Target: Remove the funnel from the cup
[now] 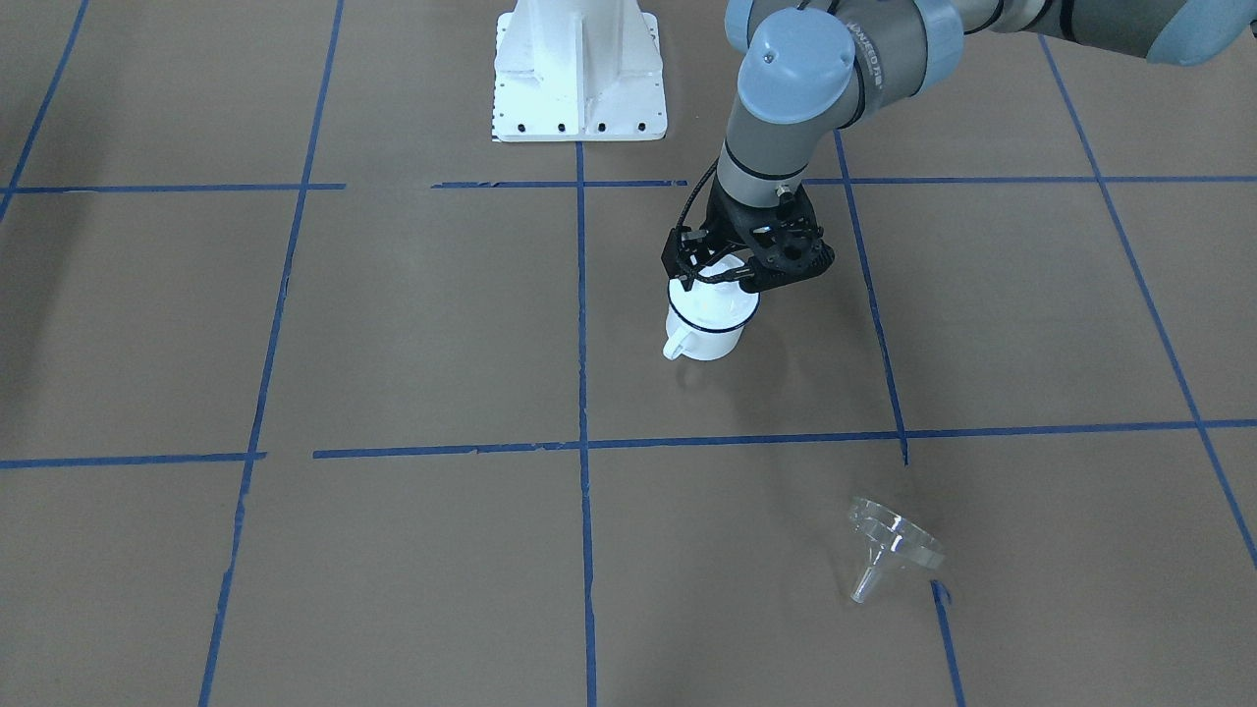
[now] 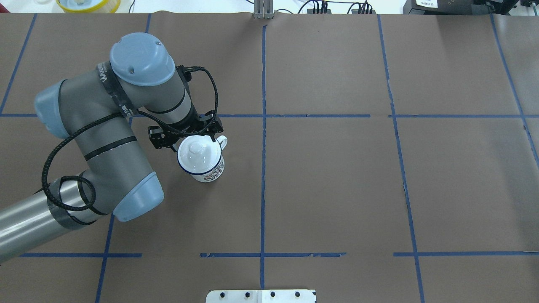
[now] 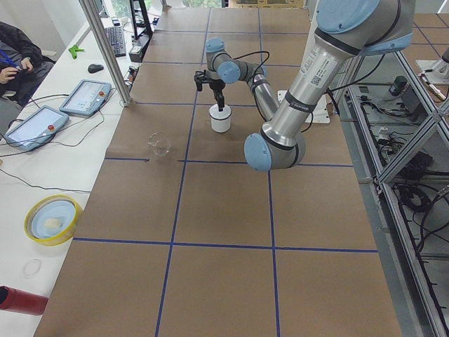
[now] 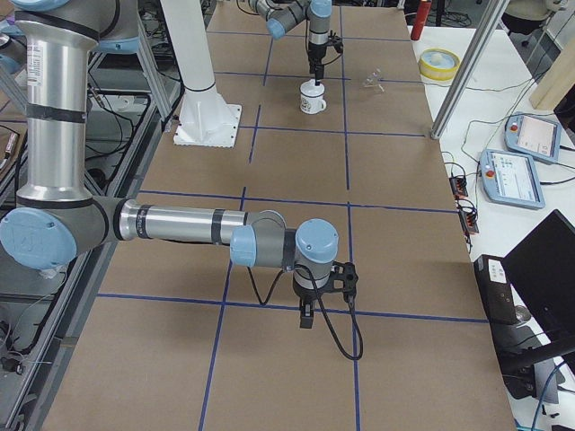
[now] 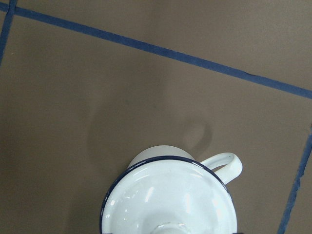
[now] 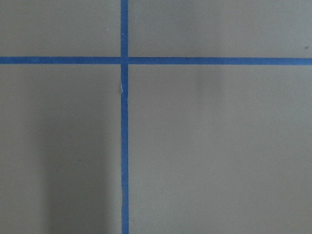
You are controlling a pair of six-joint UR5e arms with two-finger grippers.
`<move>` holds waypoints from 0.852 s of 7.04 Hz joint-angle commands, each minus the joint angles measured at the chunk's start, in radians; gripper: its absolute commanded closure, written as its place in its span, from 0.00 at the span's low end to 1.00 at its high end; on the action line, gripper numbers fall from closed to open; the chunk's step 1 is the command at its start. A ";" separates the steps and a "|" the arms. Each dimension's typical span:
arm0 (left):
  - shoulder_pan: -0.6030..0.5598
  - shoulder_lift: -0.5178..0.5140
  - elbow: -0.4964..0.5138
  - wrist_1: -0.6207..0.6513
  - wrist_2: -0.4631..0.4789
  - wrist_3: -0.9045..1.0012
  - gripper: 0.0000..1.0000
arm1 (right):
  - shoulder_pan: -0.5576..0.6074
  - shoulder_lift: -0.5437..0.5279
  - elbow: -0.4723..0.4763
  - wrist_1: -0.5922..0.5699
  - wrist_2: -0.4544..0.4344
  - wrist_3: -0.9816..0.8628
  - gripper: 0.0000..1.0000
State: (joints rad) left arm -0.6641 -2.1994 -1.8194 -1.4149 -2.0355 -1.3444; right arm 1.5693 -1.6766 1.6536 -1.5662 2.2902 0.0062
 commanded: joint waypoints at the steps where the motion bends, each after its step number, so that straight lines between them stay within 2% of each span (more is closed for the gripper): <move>1: -0.070 0.093 -0.151 -0.003 0.000 0.189 0.00 | 0.000 0.000 0.000 0.000 0.000 0.000 0.00; 3: -0.355 0.223 -0.185 0.004 -0.053 0.626 0.00 | 0.000 0.000 0.000 0.000 0.000 0.000 0.00; 4: -0.544 0.333 -0.160 0.001 -0.143 0.961 0.00 | 0.000 0.000 0.000 0.000 0.000 0.000 0.00; 5: -0.733 0.428 -0.085 -0.009 -0.199 1.277 0.00 | 0.000 0.000 0.000 0.000 0.000 0.000 0.00; 6: -0.897 0.485 0.030 -0.024 -0.206 1.562 0.00 | 0.000 0.000 0.000 0.000 0.000 0.000 0.00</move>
State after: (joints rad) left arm -1.3446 -1.8060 -1.9031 -1.4239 -2.2049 -0.1548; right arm 1.5693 -1.6767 1.6536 -1.5662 2.2902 0.0061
